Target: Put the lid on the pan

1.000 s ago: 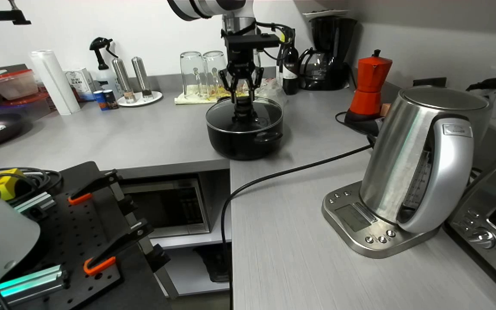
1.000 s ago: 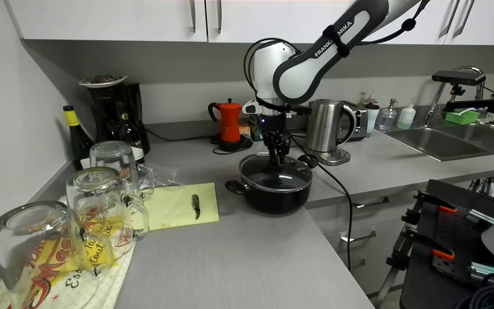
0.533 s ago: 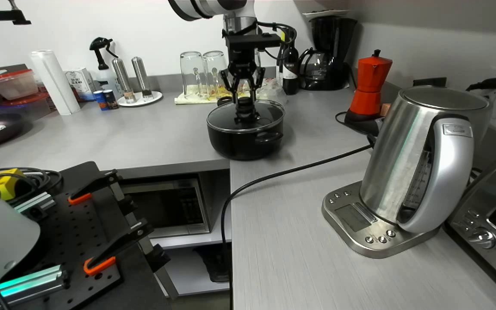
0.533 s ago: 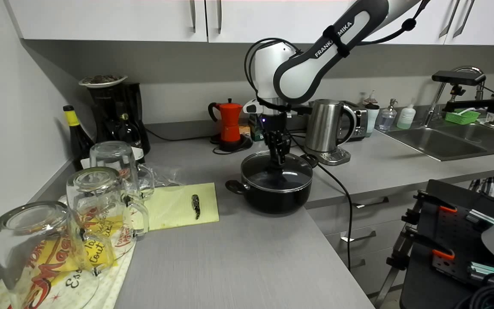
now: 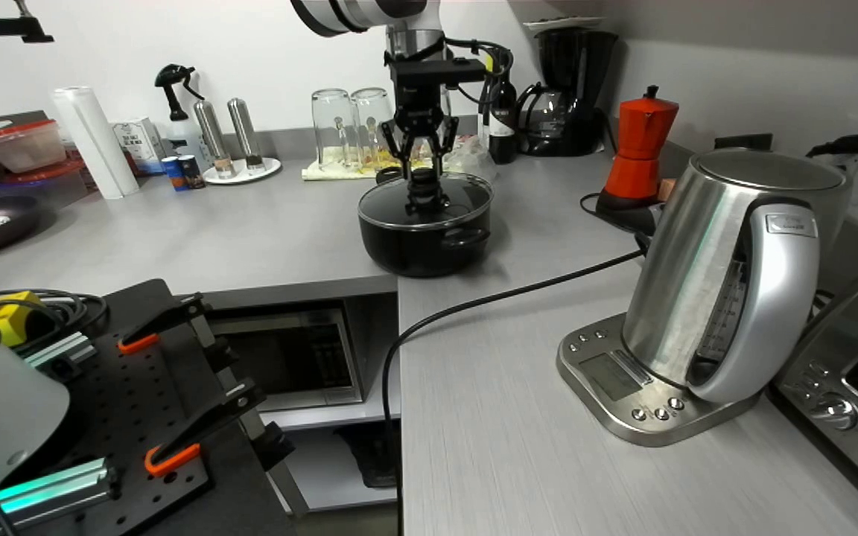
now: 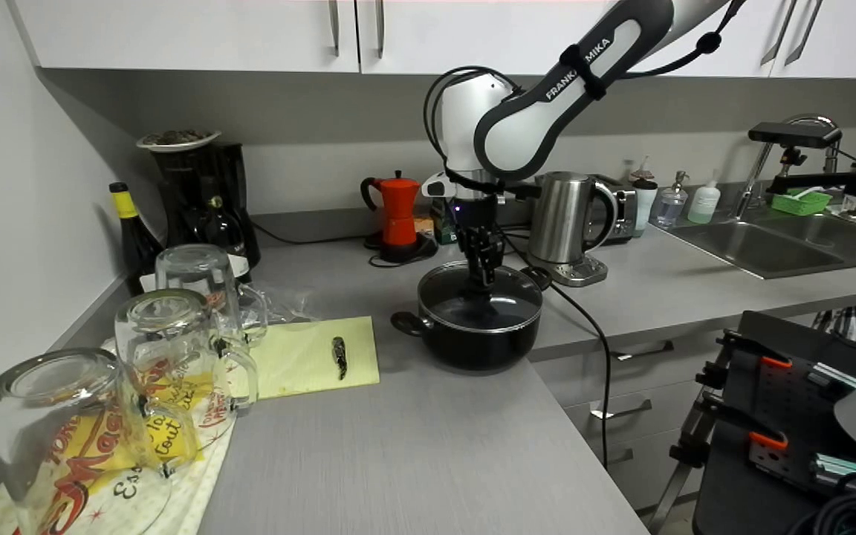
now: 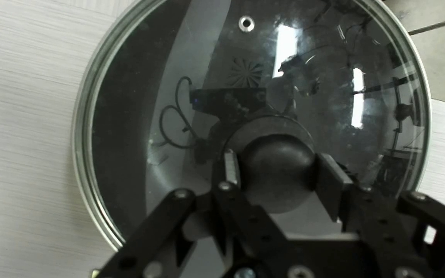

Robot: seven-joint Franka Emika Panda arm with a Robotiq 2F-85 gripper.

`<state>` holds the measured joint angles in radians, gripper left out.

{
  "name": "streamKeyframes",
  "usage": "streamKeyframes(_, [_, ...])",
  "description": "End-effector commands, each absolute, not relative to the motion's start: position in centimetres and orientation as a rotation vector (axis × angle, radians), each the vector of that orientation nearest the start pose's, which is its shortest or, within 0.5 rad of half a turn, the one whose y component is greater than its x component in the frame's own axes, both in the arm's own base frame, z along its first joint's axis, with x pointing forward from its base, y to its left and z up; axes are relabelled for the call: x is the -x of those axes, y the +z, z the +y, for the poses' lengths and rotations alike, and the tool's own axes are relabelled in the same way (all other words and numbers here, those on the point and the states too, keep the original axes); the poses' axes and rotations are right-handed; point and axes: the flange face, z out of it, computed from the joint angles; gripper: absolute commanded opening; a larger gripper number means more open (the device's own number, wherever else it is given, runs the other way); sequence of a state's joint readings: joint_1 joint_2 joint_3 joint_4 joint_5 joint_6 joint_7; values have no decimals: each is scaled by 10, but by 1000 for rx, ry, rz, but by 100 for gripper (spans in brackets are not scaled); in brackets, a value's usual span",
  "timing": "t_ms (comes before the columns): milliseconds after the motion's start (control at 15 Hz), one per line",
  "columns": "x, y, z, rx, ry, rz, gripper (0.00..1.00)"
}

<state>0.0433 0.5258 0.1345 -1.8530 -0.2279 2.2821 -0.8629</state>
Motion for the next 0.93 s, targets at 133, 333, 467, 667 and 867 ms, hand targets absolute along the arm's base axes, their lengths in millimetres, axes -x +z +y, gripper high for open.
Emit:
streamKeyframes(133, [-623,232,105,2629,210,-1776,26])
streamKeyframes(333, [-623,235,105,2631,205,-1769,77])
streamKeyframes(467, [-623,237,106,2629,195,-1763,89])
streamKeyframes(667, [-623,238,107,2628,186,-1757,100])
streamKeyframes(867, [-623,237,106,2630,189,-1742,100])
